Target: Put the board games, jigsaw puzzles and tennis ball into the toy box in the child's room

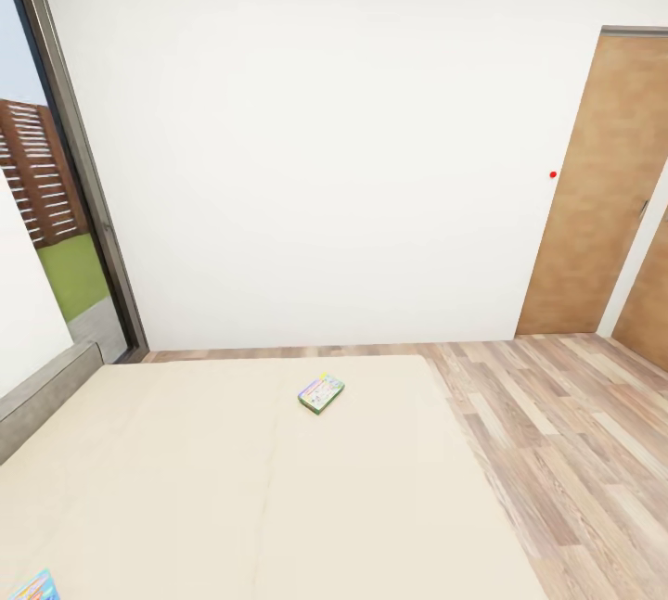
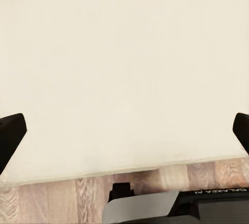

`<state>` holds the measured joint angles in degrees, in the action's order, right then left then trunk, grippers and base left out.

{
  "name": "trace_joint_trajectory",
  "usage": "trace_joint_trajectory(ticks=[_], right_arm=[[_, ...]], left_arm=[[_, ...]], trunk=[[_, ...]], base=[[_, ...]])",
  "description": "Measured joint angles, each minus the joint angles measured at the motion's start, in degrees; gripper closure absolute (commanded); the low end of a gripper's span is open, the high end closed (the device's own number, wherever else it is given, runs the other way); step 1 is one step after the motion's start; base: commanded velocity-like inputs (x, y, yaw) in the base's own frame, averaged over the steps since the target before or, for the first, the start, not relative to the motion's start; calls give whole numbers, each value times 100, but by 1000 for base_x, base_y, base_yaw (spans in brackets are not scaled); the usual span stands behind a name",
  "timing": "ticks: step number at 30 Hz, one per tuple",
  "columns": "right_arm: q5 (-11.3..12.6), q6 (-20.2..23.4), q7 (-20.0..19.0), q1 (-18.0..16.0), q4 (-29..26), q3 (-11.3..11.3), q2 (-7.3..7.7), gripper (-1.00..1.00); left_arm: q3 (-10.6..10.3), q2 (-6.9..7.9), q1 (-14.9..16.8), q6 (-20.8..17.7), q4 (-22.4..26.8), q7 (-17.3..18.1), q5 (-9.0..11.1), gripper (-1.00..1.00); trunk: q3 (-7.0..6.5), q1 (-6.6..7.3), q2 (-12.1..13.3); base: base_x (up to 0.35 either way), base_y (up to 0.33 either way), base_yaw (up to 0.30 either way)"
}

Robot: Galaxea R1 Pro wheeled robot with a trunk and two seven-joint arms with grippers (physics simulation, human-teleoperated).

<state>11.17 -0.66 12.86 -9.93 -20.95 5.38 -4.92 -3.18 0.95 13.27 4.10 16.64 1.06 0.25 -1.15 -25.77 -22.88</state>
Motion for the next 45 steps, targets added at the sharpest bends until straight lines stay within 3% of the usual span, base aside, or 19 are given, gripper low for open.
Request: trace_joint_trajectory(ticks=[2,3,5,7,11,14,18,22,26,29,34,37,45], right_arm=[[15,216,17,-16,-295,4,-3,-100],[30,463,43,-35,-597,9,-8,-100],[45,647,82,-53,-798,6,-23,-100],[60,1005,156,-202,-1111,-1,-98,-100],[65,1668,210,-745,-1325,1,-195,-100],[9,2142,352,-1109,-1382,-11,-388,-100],[-10,2379,606,-1269,-1485,-22,-493,-100],[0,2632,735,-1333,-1727,-32,-504,-100],[23,3001,757,-1343,-2018,-27,-504,-100],[53,3168,762,-1344,-2326,-21,-504,-100],[67,3223,764,-1343,-2424,-10,-504,-100],[67,3233,764,-1343,-2439,-7,-504,-100],[57,3306,771,-1343,-2441,-17,-504,-100]], left_arm=[[4,78,184,-196,6,2,2,-100],[30,217,363,-362,4,8,8,-100],[76,317,493,-468,3,10,12,-100],[236,438,765,-635,4,17,12,-100],[483,508,1249,-913,3,26,6,-100],[561,543,1573,-1132,33,28,1,-100],[595,628,1855,-1355,70,30,6,-100],[613,709,2132,-1914,211,231,15,-100],[612,759,2253,-2451,545,688,12,-100],[612,886,2285,-2871,873,1181,8,-100],[680,1062,2292,-3043,1000,1664,6,-100],[765,1106,2294,-3106,1025,1857,7,-100],[815,1138,2294,-3170,1118,1959,6,-100]], trunk=[[1,0,0],[-2,0,0],[0,0,0],[-2,0,1],[0,0,1],[-1,0,1],[0,1,0],[0,1,0],[1,1,0],[15,1,1],[56,1,1],[83,1,1],[157,1,3]], base=[[0,0,0],[0,0,0],[0,0,0],[0,0,0],[0,0,0],[0,0,0],[0,0,0],[0,0,0],[0,0,0],[0,0,0],[0,0,0],[0,0,0],[0,0,0]])
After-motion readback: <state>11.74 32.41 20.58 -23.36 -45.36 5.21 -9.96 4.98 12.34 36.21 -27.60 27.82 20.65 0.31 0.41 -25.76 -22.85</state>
